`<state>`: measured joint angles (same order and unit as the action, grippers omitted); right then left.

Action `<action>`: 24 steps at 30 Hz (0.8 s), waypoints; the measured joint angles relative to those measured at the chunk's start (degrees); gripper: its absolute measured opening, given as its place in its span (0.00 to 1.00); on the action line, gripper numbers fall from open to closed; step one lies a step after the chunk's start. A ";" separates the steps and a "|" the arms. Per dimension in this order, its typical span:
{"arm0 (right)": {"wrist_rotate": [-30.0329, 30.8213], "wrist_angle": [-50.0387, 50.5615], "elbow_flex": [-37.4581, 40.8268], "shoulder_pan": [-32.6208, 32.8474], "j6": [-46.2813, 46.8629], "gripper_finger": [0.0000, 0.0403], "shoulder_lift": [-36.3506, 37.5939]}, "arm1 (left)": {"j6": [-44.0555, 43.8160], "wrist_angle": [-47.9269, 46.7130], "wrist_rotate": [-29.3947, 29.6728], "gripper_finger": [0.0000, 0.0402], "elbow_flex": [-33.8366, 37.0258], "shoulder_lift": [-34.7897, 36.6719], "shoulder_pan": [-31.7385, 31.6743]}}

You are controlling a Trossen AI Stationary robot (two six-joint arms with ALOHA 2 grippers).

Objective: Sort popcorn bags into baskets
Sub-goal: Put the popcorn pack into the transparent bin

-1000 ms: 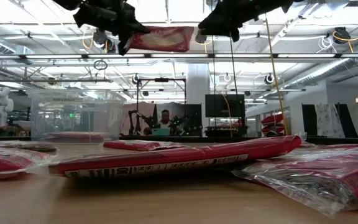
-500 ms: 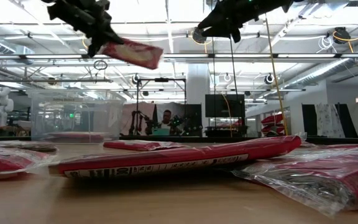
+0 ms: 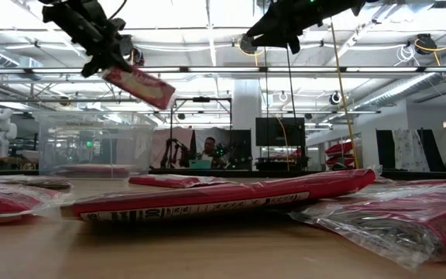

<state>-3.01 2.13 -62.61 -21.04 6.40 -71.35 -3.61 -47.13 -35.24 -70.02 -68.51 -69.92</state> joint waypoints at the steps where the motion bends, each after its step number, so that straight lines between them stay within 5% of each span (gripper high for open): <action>1: 0.00 -0.01 0.00 0.00 0.01 0.42 0.00 | -0.09 -0.85 1.03 0.11 0.00 0.00 -0.52; 24: 0.00 0.30 0.00 -0.02 0.01 0.42 0.00 | -2.96 -10.54 16.59 0.11 -0.02 4.38 0.59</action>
<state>-3.00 2.43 -62.61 -21.06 6.42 -71.35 -6.57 -57.67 -18.66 -70.04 -64.13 -69.33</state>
